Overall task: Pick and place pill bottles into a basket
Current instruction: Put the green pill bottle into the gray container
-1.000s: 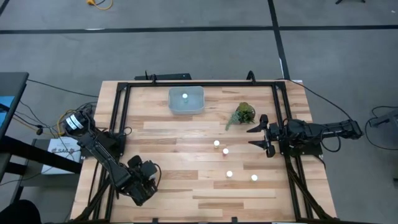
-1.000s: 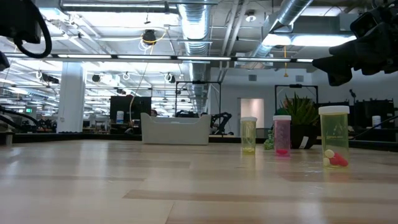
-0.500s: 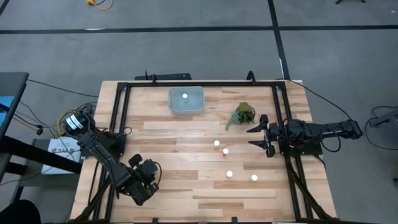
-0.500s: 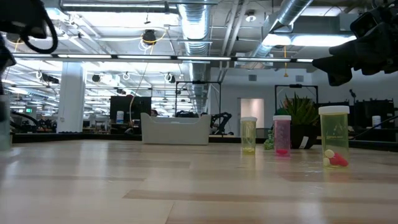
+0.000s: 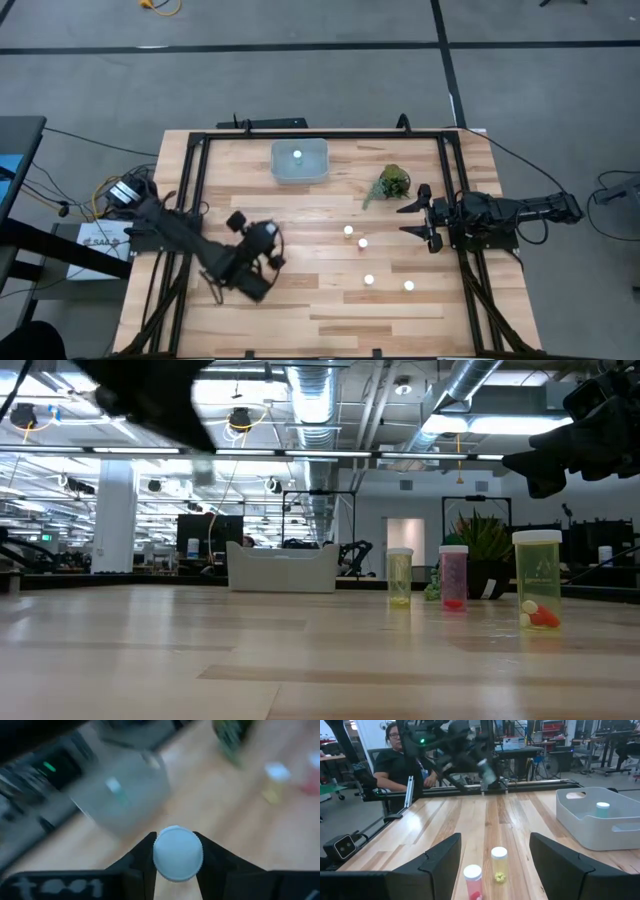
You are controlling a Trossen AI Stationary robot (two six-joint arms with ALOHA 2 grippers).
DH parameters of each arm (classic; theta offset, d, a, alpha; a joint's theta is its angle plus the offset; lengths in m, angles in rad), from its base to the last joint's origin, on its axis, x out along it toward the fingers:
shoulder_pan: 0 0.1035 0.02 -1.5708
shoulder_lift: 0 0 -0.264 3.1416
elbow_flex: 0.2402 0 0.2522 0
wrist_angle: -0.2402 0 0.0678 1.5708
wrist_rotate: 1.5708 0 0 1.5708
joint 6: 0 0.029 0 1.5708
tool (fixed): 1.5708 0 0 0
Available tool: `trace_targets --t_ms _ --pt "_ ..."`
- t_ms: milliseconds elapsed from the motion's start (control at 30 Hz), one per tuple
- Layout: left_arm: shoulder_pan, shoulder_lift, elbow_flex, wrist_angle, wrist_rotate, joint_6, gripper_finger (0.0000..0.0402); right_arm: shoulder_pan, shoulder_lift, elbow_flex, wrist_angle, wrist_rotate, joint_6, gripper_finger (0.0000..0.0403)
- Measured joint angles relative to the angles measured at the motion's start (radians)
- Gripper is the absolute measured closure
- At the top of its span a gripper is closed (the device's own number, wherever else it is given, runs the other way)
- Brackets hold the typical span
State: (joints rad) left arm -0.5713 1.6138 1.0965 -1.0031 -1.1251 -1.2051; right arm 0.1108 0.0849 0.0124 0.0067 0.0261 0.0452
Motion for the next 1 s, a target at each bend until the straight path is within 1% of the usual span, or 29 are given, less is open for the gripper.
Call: trace_targets --t_ms 100,167,200,300,500,633,733,833,933,1000 --pt "0.083 0.0 0.017 0.021 -0.126 0.08 0.0306 0.0 0.0 0.0 0.0 0.0 0.0 0.0172" --pt "0.139 0.0 0.024 0.03 -0.182 0.117 0.0299 0.0 0.0 0.0 0.0 0.0 0.0 0.0172" --pt "0.169 0.0 0.026 0.036 -0.198 0.131 0.0296 0.0 0.0 0.0 0.0 0.0 0.0 0.0172" --pt "0.263 0.0 0.029 0.051 -0.198 0.17 0.0295 0.0 0.0 0.0 0.0 0.0 0.0 0.0172" --pt "0.443 0.0 0.029 0.13 -0.126 0.259 0.031 0.0 0.0 0.0 0.0 0.0 0.0 0.0172" --pt "0.521 0.0 0.029 0.276 -0.086 0.42 0.0304 0.0 0.0 0.0 0.0 0.0 0.0 0.0172" --pt "0.567 0.0 0.029 0.463 -0.005 0.606 0.03 0.0 0.0 0.0 0.0 0.0 0.0 0.0172" --pt "0.618 0.0 0.029 0.665 0.113 0.79 0.03 0.0 0.0 0.0 0.0 0.0 0.0 0.0172" --pt "0.67 0.0 0.029 0.783 0.202 0.88 0.0304 0.0 0.0 0.0 0.0 0.0 0.0 0.0172" --pt "0.705 0.0 0.029 0.795 0.246 0.888 0.0304 0.0 0.0 0.0 0.0 0.0 0.0 0.0172"
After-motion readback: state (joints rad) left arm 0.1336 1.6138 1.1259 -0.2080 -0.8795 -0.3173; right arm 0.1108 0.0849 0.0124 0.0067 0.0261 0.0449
